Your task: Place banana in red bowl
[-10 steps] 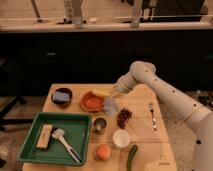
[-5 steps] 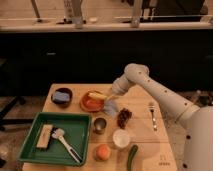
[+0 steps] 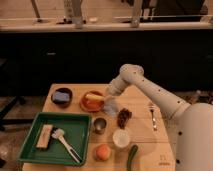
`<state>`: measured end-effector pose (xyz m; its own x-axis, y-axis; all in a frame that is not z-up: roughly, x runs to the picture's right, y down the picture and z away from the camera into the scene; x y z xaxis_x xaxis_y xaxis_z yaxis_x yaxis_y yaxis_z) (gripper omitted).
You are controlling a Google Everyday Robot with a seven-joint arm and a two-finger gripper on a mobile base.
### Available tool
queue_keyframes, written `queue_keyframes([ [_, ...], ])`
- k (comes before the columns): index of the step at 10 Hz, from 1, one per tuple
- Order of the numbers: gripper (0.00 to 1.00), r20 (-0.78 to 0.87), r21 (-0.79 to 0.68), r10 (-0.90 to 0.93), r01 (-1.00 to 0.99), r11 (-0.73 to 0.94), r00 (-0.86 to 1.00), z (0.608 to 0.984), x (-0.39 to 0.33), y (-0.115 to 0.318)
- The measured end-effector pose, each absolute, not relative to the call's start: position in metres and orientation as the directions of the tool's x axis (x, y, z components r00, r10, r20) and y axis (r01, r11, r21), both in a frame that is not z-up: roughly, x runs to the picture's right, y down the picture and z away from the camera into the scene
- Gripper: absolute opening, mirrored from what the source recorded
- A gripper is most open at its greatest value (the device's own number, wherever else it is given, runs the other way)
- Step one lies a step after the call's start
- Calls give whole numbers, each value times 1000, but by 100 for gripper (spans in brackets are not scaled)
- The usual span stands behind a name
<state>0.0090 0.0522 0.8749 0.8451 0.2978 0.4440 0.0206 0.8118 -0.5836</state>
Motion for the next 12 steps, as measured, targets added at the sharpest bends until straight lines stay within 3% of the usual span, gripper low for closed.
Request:
queue_keyframes([
  [9,0,444,-587,295,26,809,846,876,7,53],
  [11,8,443,-587,296,25,810,846,876,8,53],
  [12,22,443,-587,296,24,809,846,876,8,53],
])
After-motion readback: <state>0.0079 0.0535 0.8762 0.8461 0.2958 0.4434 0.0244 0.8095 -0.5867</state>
